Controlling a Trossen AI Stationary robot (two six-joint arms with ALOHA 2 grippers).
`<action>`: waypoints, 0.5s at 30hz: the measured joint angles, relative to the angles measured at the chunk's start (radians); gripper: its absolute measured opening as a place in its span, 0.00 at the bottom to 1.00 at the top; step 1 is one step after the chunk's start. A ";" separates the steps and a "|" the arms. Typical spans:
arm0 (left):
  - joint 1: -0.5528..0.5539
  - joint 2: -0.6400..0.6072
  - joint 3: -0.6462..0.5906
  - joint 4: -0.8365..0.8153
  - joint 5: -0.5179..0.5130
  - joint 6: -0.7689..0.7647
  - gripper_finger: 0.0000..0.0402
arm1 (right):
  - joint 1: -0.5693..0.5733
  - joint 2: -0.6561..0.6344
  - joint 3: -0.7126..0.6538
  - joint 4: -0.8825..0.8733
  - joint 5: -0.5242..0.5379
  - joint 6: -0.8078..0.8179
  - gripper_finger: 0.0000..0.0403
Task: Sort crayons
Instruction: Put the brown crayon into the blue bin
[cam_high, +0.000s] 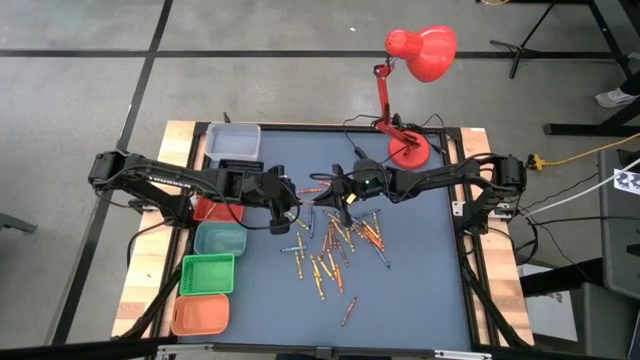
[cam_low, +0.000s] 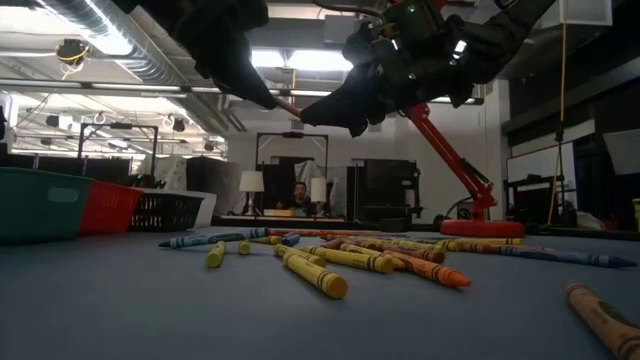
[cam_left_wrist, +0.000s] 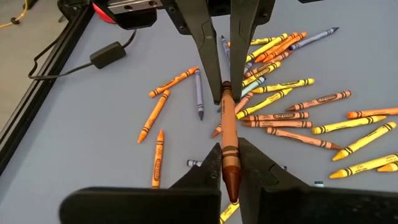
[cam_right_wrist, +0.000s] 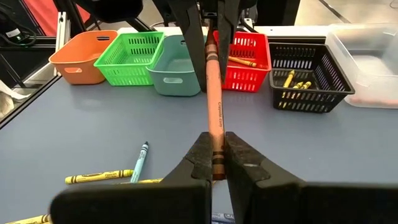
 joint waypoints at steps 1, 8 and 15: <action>0.000 0.000 0.000 0.000 0.000 0.000 0.02 | 0.000 0.000 0.000 0.000 0.001 0.000 0.05; 0.000 0.000 0.000 0.000 0.000 0.000 0.02 | 0.000 0.000 0.000 0.000 0.003 0.000 0.05; 0.000 0.000 0.000 0.000 -0.004 -0.001 0.02 | 0.001 0.000 0.000 -0.006 0.061 0.007 0.21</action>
